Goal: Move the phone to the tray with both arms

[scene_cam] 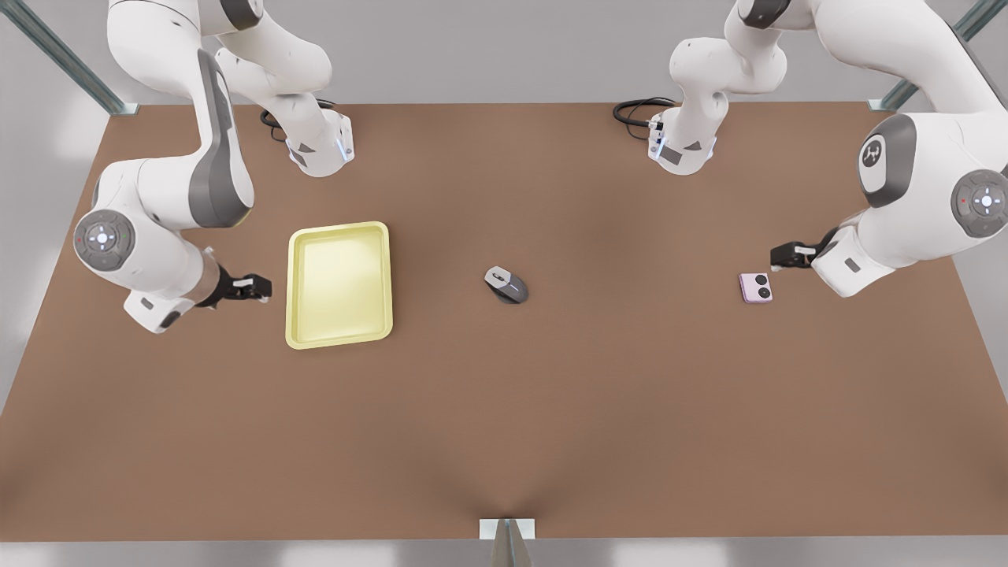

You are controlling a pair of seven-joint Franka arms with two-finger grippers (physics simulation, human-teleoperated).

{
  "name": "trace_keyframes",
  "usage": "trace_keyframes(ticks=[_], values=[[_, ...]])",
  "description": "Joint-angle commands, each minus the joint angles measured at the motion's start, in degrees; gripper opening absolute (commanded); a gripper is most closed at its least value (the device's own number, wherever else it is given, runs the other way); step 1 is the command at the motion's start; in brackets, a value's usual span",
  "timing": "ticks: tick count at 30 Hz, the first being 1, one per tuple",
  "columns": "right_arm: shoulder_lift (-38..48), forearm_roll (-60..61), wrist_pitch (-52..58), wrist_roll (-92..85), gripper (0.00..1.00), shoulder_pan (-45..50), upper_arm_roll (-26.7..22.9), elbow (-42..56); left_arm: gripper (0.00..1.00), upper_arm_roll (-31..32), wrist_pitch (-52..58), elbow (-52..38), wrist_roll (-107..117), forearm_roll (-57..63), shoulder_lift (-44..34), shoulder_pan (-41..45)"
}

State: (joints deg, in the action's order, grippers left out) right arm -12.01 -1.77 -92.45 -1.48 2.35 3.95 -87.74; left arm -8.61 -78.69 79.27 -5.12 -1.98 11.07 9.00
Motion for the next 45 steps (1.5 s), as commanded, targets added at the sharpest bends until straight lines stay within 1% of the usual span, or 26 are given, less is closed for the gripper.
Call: trace_keyframes(ticks=[1,2,3,4,6,8,9,11,14,16,22,24,26,34,39,45], values=[[0.06,0.02,-3.44,-0.71,1.00,0.02,0.00,0.03,1.00,-0.01,-1.56,0.19,-0.77,0.22,-0.08,0.05],[0.06,0.02,-3.53,-0.71,1.00,0.02,0.00,0.03,1.00,-0.27,-1.73,3.33,-0.85,0.22,-0.17,-0.04],[0.06,0.02,-3.62,-0.71,1.00,0.02,0.00,0.03,1.00,-0.62,-5.15,11.07,-0.68,1.45,0.54,-0.92],[0.06,0.02,-3.62,-0.71,1.00,0.02,0.00,0.03,1.00,-0.62,-16.48,19.95,-0.86,3.30,0.54,-3.02],[0.06,0.02,-3.62,-0.80,1.00,-0.07,0.00,0.03,1.00,-0.62,-32.75,32.08,-0.94,3.04,0.45,-4.17],[-0.29,0.02,-3.62,-0.80,1.00,-0.24,-0.08,0.03,1.00,-1.50,-44.27,40.35,-1.91,2.95,0.89,-6.28],[-0.29,0.02,-3.71,-0.80,1.00,-0.42,0.00,0.11,1.00,-1.59,-47.08,42.55,-1.91,2.86,1.50,-7.07],[-0.38,0.10,-3.71,-0.80,1.00,-0.51,-0.08,0.03,1.00,-4.75,-56.13,48.35,-2.00,2.77,1.68,-7.07],[-0.38,0.19,-3.71,-0.80,1.00,-0.68,-0.08,0.03,1.00,-4.84,-60.44,51.25,-2.87,2.69,2.82,-7.95],[-0.38,0.19,-3.71,-0.80,1.00,-0.68,-0.08,0.03,1.00,-4.84,-62.46,51.25,-6.30,2.25,4.14,-9.18],[-0.55,0.28,-3.71,-0.80,1.00,-0.68,0.00,0.03,1.00,-5.02,-62.64,52.74,-9.55,1.72,6.16,-9.18],[-0.55,0.19,-3.71,-0.80,1.00,-0.68,0.00,0.03,1.00,-5.28,-62.29,53.62,-13.41,1.81,6.16,-9.18],[-0.55,0.28,-3.71,-0.80,1.00,-0.60,0.00,0.11,1.00,-6.95,-61.85,53.97,-19.92,1.81,6.77,-9.18],[-0.73,0.19,-3.62,-1.42,1.00,-1.56,0.00,0.03,1.00,-6.86,-62.47,54.94,-16.68,1.54,7.74,-9.36],[-0.73,0.10,-3.62,-1.42,1.00,-1.56,0.00,0.03,1.00,-6.86,-62.11,54.94,-14.74,1.63,7.92,-7.95],[-0.73,0.28,-3.71,-1.33,1.00,-1.56,0.00,0.03,1.00,-6.86,-62.64,54.85,-14.13,0.41,9.94,-7.86]])
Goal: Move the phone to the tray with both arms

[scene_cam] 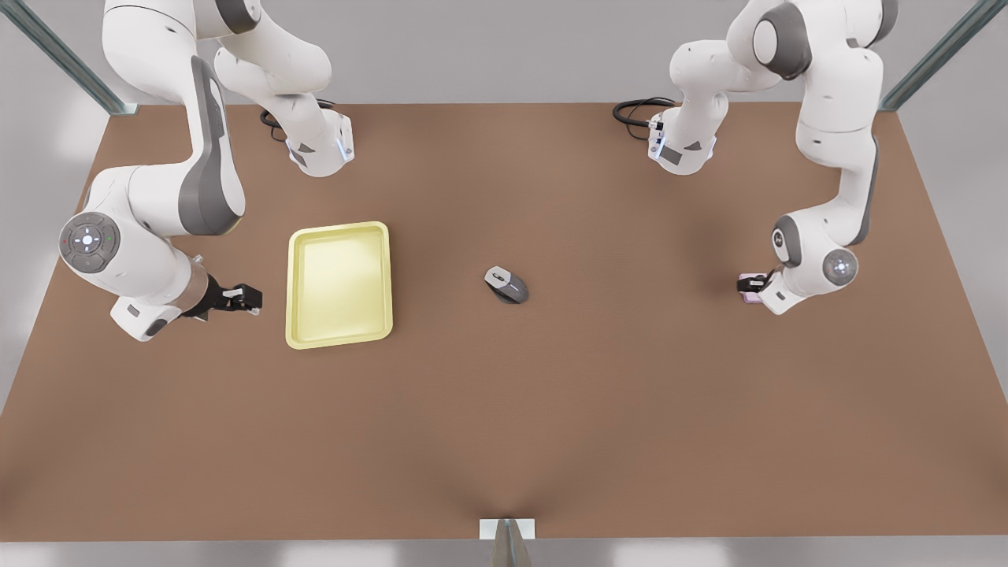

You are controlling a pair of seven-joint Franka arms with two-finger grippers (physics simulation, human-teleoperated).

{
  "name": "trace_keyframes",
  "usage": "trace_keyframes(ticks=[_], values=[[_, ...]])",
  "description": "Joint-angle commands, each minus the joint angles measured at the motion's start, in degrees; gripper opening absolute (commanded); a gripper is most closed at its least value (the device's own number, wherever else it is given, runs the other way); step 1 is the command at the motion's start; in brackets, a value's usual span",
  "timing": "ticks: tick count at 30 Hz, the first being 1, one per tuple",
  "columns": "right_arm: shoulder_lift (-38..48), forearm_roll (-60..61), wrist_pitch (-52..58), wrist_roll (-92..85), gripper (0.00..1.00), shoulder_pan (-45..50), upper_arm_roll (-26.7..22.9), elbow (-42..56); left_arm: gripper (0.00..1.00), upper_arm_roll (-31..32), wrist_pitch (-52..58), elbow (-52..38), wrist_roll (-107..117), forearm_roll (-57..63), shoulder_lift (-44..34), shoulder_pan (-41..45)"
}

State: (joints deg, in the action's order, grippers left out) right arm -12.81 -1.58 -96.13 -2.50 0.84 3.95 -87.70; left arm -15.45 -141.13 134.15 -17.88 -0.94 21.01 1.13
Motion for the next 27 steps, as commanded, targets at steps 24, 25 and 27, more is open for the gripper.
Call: trace_keyframes(ticks=[24,25,27], values=[[0.06,0.09,-0.02,-0.40,1.00,-0.05,0.00,0.07,0.67,0.07,-0.20,-0.56,0.65,-2.23,1.23,0.10],[0.06,0.09,-0.02,-0.31,1.00,-0.05,0.00,0.07,0.67,0.16,0.23,-0.56,1.79,-2.23,0.70,0.97],[0.06,0.09,-0.02,-0.40,1.00,-0.05,0.00,0.07,0.67,0.16,0.94,-0.73,4.78,-2.23,-0.44,3.08]])
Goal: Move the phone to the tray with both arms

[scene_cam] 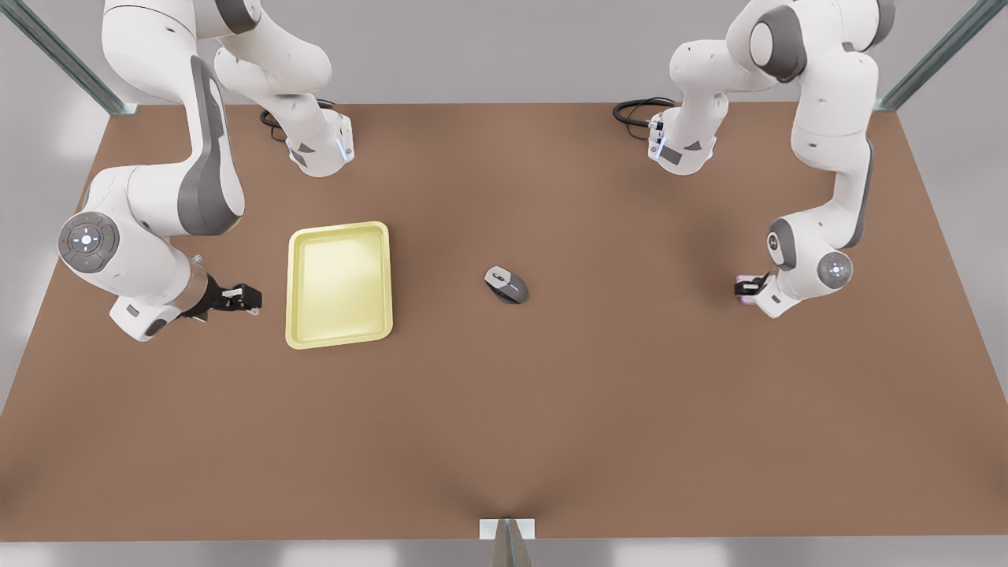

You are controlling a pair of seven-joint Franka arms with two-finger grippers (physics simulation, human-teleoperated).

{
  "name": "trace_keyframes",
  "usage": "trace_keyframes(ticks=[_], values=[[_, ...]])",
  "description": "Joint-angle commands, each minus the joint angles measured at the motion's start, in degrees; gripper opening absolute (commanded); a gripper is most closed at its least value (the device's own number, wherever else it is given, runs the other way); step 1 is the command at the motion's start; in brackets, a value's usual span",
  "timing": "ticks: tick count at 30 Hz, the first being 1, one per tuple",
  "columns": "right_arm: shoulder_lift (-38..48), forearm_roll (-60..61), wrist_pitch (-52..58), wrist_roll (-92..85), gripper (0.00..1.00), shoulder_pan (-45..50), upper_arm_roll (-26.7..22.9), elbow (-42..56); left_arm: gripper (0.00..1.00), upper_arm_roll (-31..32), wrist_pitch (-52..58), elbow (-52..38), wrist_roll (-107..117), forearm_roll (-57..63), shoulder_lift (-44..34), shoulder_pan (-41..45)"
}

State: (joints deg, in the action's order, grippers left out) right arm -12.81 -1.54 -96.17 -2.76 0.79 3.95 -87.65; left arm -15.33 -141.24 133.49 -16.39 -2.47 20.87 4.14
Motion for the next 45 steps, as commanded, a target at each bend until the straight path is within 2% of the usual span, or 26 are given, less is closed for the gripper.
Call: trace_keyframes(ticks=[1,3,4,5,7,15,18,19,20,22,24,27,28,29,30,31,33,35,39,42,45], values=[[0.06,0.05,0.02,-0.14,1.00,0.00,0.00,0.03,0.68,0.03,1.93,-0.34,9.87,-0.70,-1.18,4.55],[0.06,0.05,0.02,-0.14,1.00,-0.09,0.00,0.03,0.68,5.12,7.37,-5.52,30.53,-0.78,-1.10,13.26],[0.06,0.05,0.02,-0.14,1.00,-0.09,0.00,0.03,0.68,11.36,12.47,-12.11,41.95,-0.96,0.75,13.26],[-0.03,0.05,0.02,-0.14,1.00,-0.09,0.00,0.03,0.68,15.68,16.25,-20.63,53.28,-0.87,5.75,15.01],[0.06,0.05,0.02,-0.14,1.00,-0.09,0.00,0.03,0.68,15.77,23.63,-38.12,68.50,-0.96,15.07,23.27],[0.06,0.05,0.02,-0.14,1.00,-0.09,0.00,0.03,0.68,15.86,23.03,-73.20,81.87,-7.20,37.05,33.56],[-0.03,0.13,0.02,-0.14,1.00,-0.09,0.00,0.03,0.69,15.68,17.14,-73.20,82.05,-8.26,40.21,37.08],[-0.03,0.13,0.02,-0.14,1.00,-0.08,0.00,0.03,0.77,15.68,16.69,-73.20,81.96,-8.25,40.56,37.08],[-0.03,0.13,0.02,-0.14,1.00,-0.09,0.00,0.03,1.00,15.59,16.70,-73.20,81.78,-8.08,40.48,36.99],[-0.03,0.13,0.02,-0.14,1.00,-0.09,0.00,0.03,1.00,15.06,22.31,-73.20,77.84,-7.82,37.76,34.97],[0.06,0.13,0.02,-0.05,1.00,0.00,0.00,0.03,1.00,13.13,37.68,-73.20,67.38,-5.27,29.67,30.40],[-2.49,0.40,-0.07,0.74,1.00,0.70,0.53,2.49,1.00,11.28,64.40,-73.11,32.51,-0.27,13.94,17.84],[-3.54,4.08,-1.82,0.04,1.00,2.37,0.62,4.41,1.00,11.29,67.32,-72.07,22.84,3.34,10.26,14.67],[-4.94,5.76,-2.00,1.09,1.00,5.53,0.62,5.74,1.00,11.99,63.82,-60.92,17.19,3.35,2.79,10.54],[-7.32,5.32,-2.18,3.89,1.00,8.26,0.62,7.50,1.00,12.07,55.46,-48.07,15.78,4.22,-5.57,9.83],[-8.20,4.71,-3.41,9.78,1.00,10.72,0.62,7.50,1.00,12.16,55.98,-47.18,15.78,4.14,-6.11,9.83],[-10.22,4.09,-6.13,19.36,1.00,16.17,0.62,7.94,1.00,12.16,64.15,-51.22,15.86,3.96,-6.11,9.92],[-16.80,3.30,-6.40,29.81,1.00,21.53,0.62,14.96,1.00,12.69,67.41,-57.90,16.56,-1.14,-4.09,10.09],[-30.96,3.21,-8.15,47.66,1.00,28.13,0.53,29.64,1.00,12.69,67.14,-58.35,16.48,-2.72,-3.47,10.09],[-36.93,3.21,-16.32,56.63,1.00,32.96,0.27,30.78,1.00,12.60,67.14,-58.26,16.48,-2.72,-3.12,10.09],[-39.58,3.12,-17.91,60.86,1.00,36.56,0.09,31.76,1.00,12.60,67.14,-58.17,16.22,-2.81,-2.33,10.09]])
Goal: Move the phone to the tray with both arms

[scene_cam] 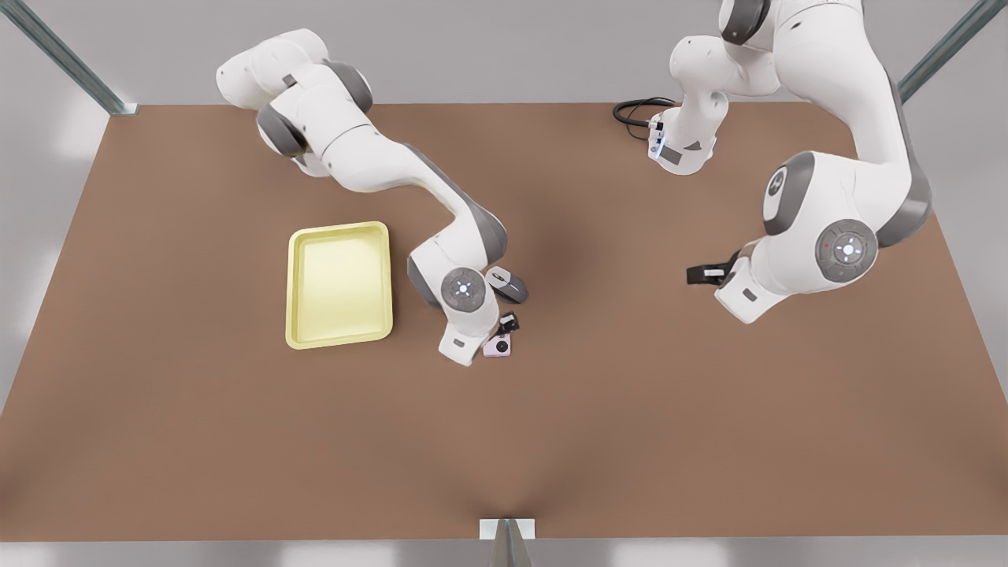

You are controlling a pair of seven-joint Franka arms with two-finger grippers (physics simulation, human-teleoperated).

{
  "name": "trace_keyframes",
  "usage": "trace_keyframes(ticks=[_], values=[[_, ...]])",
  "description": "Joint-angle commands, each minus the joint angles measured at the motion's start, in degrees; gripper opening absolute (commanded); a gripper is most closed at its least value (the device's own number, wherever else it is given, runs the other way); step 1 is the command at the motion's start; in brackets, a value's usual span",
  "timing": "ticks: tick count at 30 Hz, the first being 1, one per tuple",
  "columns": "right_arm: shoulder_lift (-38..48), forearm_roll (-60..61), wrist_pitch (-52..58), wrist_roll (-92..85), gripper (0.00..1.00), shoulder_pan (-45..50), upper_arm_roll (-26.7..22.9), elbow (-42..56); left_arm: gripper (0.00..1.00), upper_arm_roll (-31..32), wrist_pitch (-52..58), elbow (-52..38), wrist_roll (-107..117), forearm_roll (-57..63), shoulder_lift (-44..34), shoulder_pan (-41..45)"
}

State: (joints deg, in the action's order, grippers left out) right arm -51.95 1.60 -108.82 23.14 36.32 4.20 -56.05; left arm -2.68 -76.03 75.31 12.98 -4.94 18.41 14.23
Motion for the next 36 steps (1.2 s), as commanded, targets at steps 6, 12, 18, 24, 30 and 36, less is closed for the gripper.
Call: trace_keyframes(ticks=[6,12,18,24,30,36], values=[[-4.30,0.16,-13.17,34.95,1.00,0.94,-0.25,-2.75,1.00,0.14,1.32,-0.08,-13.33,-0.33,0.31,0.01],[-8.34,0.07,-16.07,34.16,1.00,0.51,-0.33,-2.39,1.00,0.14,0.97,-0.08,-13.24,-0.33,0.66,0.01],[-8.17,-2.21,-15.63,30.38,1.00,1.12,0.19,-4.41,1.00,0.05,0.97,-0.08,-13.42,-0.33,0.66,0.01],[-6.76,-2.04,-11.42,15.79,1.00,1.12,0.46,-7.14,1.00,0.05,0.88,-0.08,-13.42,-0.33,0.75,0.01],[-6.32,-2.21,-8.95,11.31,1.00,2.00,1.25,-7.76,1.00,-0.13,0.36,-0.08,-13.33,-0.33,0.75,0.01],[-6.50,-2.65,-7.90,8.23,1.00,2.26,1.16,-8.46,1.00,-0.22,0.18,-0.08,-13.33,-0.25,1.01,0.01]])
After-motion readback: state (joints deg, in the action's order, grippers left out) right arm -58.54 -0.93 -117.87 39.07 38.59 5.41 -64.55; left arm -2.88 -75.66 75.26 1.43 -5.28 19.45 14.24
